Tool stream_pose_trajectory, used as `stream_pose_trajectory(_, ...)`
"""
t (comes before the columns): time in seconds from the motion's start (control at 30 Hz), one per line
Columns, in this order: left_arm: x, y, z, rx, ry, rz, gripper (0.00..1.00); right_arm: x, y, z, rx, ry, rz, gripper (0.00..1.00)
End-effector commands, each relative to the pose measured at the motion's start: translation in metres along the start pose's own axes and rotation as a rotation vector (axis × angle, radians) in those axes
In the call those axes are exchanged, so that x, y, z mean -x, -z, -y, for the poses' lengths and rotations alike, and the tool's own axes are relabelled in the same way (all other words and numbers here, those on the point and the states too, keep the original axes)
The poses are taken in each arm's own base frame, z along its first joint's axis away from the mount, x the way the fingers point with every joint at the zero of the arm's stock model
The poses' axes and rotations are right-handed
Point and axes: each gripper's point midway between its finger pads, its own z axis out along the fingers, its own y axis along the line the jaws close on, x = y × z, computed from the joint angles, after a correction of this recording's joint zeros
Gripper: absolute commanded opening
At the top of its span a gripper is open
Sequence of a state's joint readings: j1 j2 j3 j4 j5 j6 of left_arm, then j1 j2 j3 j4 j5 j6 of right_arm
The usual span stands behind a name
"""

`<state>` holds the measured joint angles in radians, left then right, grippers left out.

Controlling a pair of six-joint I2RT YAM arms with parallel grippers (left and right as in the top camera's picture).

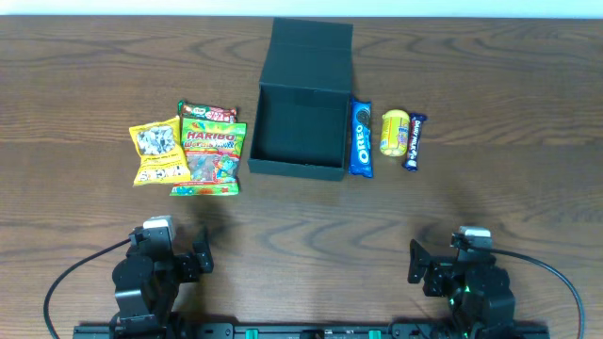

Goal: Pack container
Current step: 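Grasp the green Haribo Worms bag with the left gripper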

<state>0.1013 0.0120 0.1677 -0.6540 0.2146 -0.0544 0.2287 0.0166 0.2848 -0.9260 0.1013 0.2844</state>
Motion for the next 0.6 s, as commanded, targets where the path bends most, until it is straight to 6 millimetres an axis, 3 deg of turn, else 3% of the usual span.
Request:
stream_pose_trajectory(0.0, -0.001, 0.0, 0.002, -0.014, -0.001, 0.002, 0.95, -0.001, -0.001, 0.0, 0.005, -0.011, 0.003, 0.99)
stream_pose_trajectory(0.1, 0.001, 0.0, 0.007, -0.039, 0.068, 0.005, 0.95, -0.001, -0.001, 0.0, 0.005, -0.011, 0.003, 0.99)
stream_pose_trajectory(0.17, 0.007, 0.001, 0.02, -0.119, 0.092, 0.022, 0.95, -0.001, -0.001, 0.0, 0.005, -0.011, 0.003, 0.99)
stream_pose_trajectory(0.23, 0.024, 0.007, 0.044, -0.256, 0.065, 0.081, 0.95, -0.001, -0.001, 0.0, 0.005, -0.011, 0.003, 0.99)
stream_pose_trajectory(0.3, 0.042, 0.013, 0.054, -0.311, 0.038, 0.146, 0.95, -0.001, -0.001, 0.0, 0.005, -0.011, 0.003, 0.99)
stream_pose_trajectory(0.47, 0.082, 0.034, 0.056, -0.268, -0.033, 0.187, 0.95, -0.001, -0.001, 0.0, 0.005, -0.011, 0.003, 0.99)
stream_pose_trajectory(0.57, 0.105, 0.036, 0.048, -0.188, -0.052, 0.106, 0.95, -0.001, -0.001, 0.0, 0.005, -0.011, 0.003, 0.99)
